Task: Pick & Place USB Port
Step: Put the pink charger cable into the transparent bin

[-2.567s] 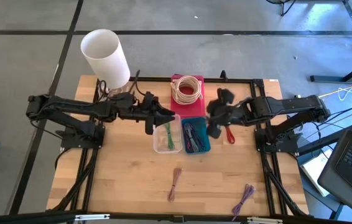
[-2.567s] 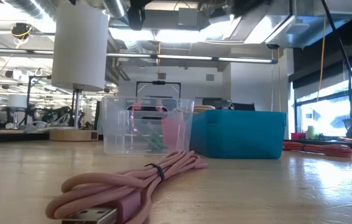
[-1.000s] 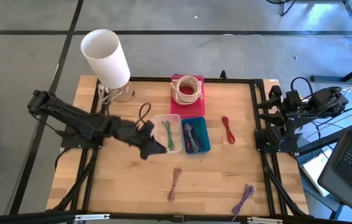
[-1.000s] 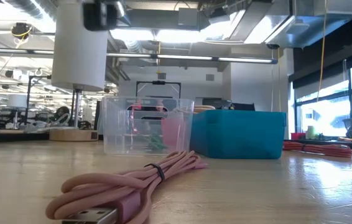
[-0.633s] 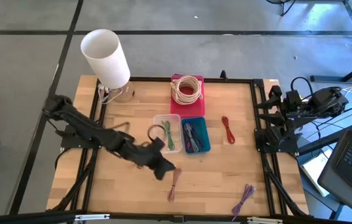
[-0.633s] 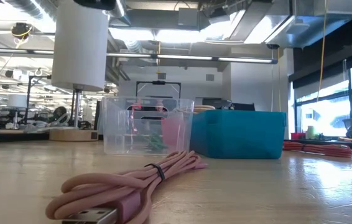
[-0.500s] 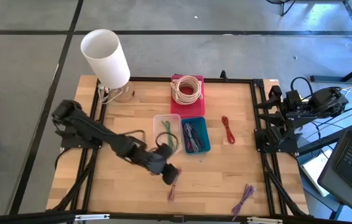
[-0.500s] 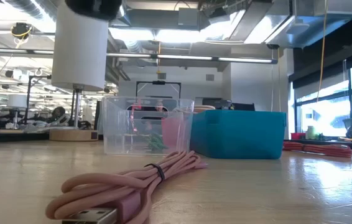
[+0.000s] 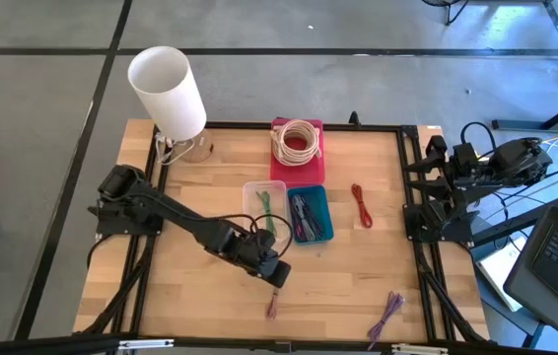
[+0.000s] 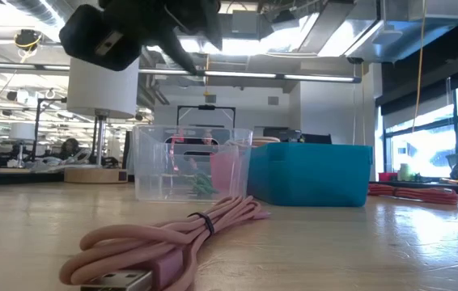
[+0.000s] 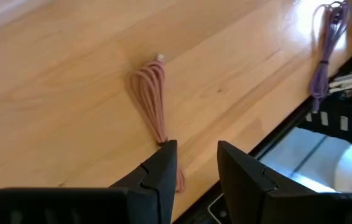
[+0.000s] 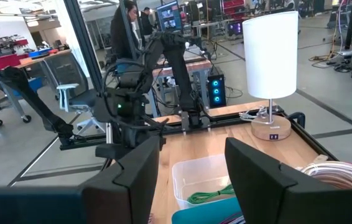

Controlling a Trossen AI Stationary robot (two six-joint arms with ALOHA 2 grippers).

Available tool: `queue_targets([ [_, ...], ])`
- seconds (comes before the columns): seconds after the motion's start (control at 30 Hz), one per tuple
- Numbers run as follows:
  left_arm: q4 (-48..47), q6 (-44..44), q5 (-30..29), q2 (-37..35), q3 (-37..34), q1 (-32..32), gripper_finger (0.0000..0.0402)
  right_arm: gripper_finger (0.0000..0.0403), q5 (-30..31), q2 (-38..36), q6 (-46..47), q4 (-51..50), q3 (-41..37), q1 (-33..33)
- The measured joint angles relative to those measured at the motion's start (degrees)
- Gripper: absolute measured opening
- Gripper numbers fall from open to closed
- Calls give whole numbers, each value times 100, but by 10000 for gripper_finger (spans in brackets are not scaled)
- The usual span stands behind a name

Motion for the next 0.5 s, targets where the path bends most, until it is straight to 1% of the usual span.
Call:
queue_targets([
  [0.13, -208, 12, 109, 0, 0, 0, 106, 188, 0, 0, 0, 0, 2, 0],
  [0.3, -440, 94, 106, -2, 0, 0, 106, 188, 0, 0, 0, 0, 2, 0],
  [0.4, -367, 91, 124, 41, 1, 0, 106, 188, 0, 0, 0, 0, 2, -1],
  [0.5, -155, 61, 327, 235, -3, 0, 106, 188, 0, 0, 0, 0, 2, 0],
])
